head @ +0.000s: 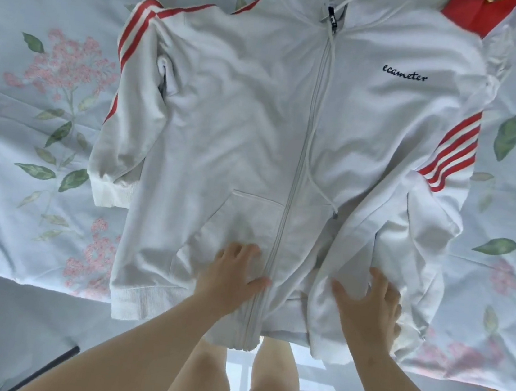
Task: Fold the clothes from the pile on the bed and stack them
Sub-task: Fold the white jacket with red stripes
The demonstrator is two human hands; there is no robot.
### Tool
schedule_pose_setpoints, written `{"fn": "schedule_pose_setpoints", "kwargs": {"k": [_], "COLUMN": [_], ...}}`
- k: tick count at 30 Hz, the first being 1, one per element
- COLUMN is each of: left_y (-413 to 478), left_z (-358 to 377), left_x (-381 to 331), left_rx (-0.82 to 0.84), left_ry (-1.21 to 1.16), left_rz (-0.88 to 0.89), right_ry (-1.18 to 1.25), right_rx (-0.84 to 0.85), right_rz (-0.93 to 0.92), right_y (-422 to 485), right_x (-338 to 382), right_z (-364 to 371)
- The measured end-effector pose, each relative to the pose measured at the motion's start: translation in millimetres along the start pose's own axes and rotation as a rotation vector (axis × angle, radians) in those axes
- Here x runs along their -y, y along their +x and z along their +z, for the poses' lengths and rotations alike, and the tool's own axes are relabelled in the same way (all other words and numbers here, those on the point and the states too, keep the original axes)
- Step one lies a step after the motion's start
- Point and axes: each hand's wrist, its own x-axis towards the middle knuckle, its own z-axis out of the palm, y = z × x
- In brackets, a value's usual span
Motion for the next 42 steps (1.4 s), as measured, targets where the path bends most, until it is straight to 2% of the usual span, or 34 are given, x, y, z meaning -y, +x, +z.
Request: {"fn": "schedule_pose_setpoints", "kwargs": {"k": [3,6,8,10,12,14,15,17,19,20,23,26,33,37,39,42], "left_y": [5,13,17,13,6,0,0,6,14,18,32,49,91,111,118,127], "left_z": [9,11,3,-9,-17,-18,-15,-5,4,6,3,-4,-27,-39,-44,-52], "left_x": [-18,-31,-36,-40,-45,-52,-55,-64,-75,-82,-104,-131,-178,-189,-193,-204], "left_rx": [0.042,0.031,0.042,0.001,-0.160,-0.325,-0.343,-0.189,-0.022,-0.014,-0.144,-0.179,-0.131,-0.129,-0.156,-0.204], "left_ry": [0.132,0.106,0.003,-0.040,-0.077,-0.069,-0.010,0.169,0.286,0.309,0.311,0.238,0.099,-0.030,-0.087,-0.145], "left_rz": [-0.034,-0.074,-0.092,-0.071,-0.054,-0.042,-0.024,0.011,0.013,0.018,0.108,0.189,0.218,0.185,0.175,0.194], "right_ry": [-0.213,-0.334,-0.094,0.290,0.486,0.517,0.480,0.399,0.358,0.357,0.405,0.499,0.905,0.879,0.969,1.101], "right_rx": [0.088,0.129,0.107,0.064,-0.121,-0.279,-0.273,-0.169,-0.115,-0.117,-0.127,-0.130,0.016,0.115,0.007,-0.281], "right_rz": [-0.193,-0.248,-0.215,-0.062,0.129,0.304,0.364,0.422,0.413,0.381,0.240,0.183,0.322,0.301,0.238,0.208], "right_y": [-7,-2,4,8,17,26,29,34,39,43,61,87,152,166,172,191], "right_x": [0,-8,-16,-19,-26,-45,-56,-73,-79,-77,-59,-38,0,19,26,34], "right_z": [6,14,14,2,-17,-36,-43,-49,-51,-53,-61,-68,-77,-87,-100,-137]}}
